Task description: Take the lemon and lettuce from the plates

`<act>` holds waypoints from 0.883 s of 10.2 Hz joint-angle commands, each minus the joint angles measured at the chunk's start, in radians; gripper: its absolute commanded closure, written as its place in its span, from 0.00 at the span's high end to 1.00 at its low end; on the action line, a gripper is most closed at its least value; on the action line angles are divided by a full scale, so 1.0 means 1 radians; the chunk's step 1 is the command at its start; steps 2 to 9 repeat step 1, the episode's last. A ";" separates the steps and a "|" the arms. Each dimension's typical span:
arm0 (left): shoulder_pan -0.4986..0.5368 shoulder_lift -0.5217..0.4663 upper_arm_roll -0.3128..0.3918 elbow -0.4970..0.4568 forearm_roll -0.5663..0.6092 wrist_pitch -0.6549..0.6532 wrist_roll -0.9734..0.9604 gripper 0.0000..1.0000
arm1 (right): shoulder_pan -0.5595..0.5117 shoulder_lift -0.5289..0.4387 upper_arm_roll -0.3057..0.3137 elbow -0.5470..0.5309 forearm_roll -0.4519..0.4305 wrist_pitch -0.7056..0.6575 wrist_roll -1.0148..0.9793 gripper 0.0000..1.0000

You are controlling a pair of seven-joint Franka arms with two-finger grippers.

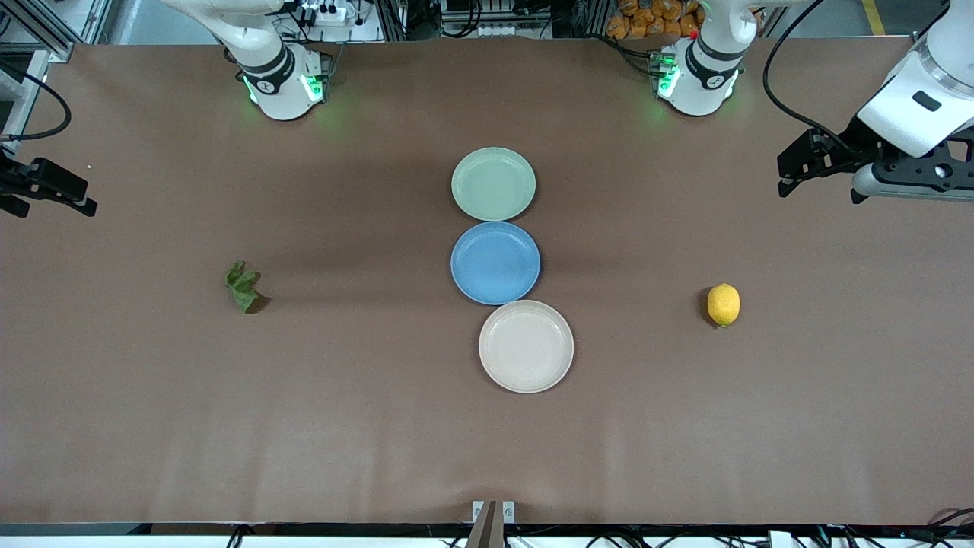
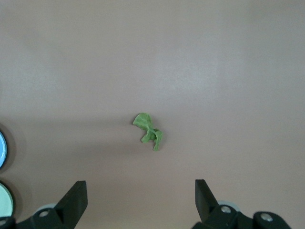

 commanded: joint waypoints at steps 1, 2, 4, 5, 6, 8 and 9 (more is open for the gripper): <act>0.005 0.006 -0.002 0.016 -0.021 0.000 -0.007 1.00 | -0.010 0.001 0.009 -0.004 0.017 0.005 0.014 1.00; 0.005 0.006 -0.002 0.016 -0.021 0.000 -0.007 1.00 | -0.010 0.001 0.009 -0.004 0.017 0.005 0.014 1.00; 0.005 0.006 -0.002 0.016 -0.021 0.000 -0.007 1.00 | -0.010 0.001 0.009 -0.004 0.017 0.005 0.014 1.00; 0.005 0.006 -0.002 0.016 -0.021 0.000 -0.007 1.00 | -0.010 0.001 0.009 -0.004 0.017 0.005 0.014 1.00; 0.005 0.006 -0.002 0.016 -0.021 0.000 -0.007 1.00 | -0.010 0.001 0.009 -0.004 0.017 0.005 0.014 1.00; 0.005 0.006 -0.002 0.016 -0.021 0.000 -0.007 1.00 | -0.010 0.001 0.009 -0.004 0.017 0.005 0.014 1.00; 0.005 0.006 -0.002 0.016 -0.021 0.000 -0.007 1.00 | -0.010 0.001 0.009 -0.004 0.017 0.005 0.014 1.00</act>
